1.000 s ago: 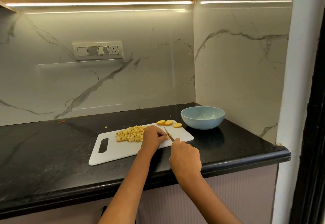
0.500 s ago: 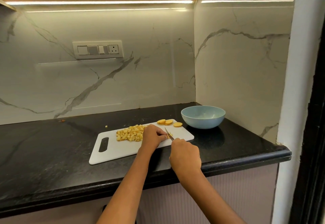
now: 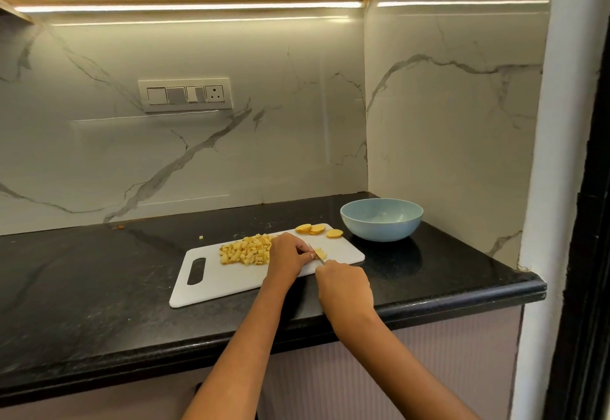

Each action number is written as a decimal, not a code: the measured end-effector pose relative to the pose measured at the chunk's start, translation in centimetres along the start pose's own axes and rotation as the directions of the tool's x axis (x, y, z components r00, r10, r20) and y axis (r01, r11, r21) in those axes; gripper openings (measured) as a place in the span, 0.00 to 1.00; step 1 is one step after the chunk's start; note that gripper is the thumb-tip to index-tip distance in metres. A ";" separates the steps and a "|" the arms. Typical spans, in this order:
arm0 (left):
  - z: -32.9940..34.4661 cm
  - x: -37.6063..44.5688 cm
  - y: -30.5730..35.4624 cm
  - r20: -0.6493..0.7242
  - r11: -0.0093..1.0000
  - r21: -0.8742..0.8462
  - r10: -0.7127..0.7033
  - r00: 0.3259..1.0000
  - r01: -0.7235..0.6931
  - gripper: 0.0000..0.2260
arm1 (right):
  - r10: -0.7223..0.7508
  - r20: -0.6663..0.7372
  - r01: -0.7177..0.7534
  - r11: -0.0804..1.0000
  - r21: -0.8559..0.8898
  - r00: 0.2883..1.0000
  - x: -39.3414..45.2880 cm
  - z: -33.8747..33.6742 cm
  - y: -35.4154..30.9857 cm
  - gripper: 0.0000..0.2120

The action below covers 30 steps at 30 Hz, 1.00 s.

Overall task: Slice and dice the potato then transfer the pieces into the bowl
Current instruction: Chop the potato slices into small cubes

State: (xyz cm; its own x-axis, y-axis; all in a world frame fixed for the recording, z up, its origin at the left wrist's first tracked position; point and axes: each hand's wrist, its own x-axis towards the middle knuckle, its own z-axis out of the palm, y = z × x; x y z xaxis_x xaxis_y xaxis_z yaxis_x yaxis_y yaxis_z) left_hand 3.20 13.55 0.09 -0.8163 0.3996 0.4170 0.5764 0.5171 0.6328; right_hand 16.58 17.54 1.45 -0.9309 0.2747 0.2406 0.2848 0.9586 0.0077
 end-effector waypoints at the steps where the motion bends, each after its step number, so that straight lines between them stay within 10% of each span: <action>1: 0.0 0.0 0.0 -0.001 1.000 0.006 0.004 1.000 -0.004 0.09 | -0.007 -0.002 0.007 1.000 -0.012 1.000 0.1 0.0 0.0 0.12; 30: 0.3 0.2 -0.6 -0.170 0.999 0.045 0.031 0.985 -0.024 0.09 | 0.117 -0.038 -0.103 0.960 0.261 0.992 0.6 0.7 2.5 0.17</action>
State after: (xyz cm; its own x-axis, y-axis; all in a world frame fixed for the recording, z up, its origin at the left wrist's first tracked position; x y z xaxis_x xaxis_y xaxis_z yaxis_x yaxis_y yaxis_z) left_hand 2.73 13.54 -0.37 -0.7925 0.2809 0.5414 0.5967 0.5409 0.5928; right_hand 16.61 20.12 0.95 -0.8820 0.3819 0.2762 0.3098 0.9114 -0.2708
